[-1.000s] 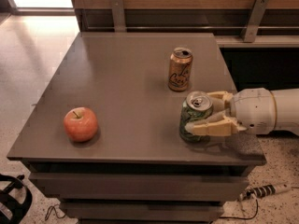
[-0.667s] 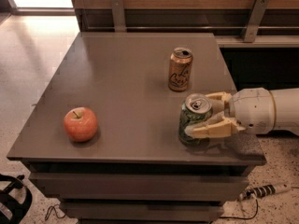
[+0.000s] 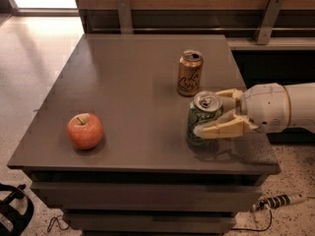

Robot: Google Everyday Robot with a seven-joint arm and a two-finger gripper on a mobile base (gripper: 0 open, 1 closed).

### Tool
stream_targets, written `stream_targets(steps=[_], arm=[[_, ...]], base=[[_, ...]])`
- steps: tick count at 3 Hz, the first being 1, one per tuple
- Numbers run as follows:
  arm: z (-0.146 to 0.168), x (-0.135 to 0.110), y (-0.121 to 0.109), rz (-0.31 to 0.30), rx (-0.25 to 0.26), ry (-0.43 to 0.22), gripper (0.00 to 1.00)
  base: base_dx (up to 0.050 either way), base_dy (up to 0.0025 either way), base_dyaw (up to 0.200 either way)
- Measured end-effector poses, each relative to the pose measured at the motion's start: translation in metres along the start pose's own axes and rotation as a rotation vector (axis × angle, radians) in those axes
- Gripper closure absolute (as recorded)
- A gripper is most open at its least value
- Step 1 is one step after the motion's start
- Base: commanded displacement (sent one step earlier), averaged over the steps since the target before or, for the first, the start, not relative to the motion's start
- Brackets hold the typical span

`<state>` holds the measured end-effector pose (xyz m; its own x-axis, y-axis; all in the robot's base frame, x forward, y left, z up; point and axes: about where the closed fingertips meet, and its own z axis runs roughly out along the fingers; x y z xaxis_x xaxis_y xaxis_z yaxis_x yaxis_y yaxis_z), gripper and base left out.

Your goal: Pick green can

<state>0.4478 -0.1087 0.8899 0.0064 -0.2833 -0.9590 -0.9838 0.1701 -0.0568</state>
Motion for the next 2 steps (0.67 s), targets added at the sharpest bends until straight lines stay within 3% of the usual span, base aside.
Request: stream_targets(steps=[2], arm=[[-0.011,-0.054,-0.01,-0.09,0.006,-0.007,1.0]], base=[[0.0,0.0,0.0]])
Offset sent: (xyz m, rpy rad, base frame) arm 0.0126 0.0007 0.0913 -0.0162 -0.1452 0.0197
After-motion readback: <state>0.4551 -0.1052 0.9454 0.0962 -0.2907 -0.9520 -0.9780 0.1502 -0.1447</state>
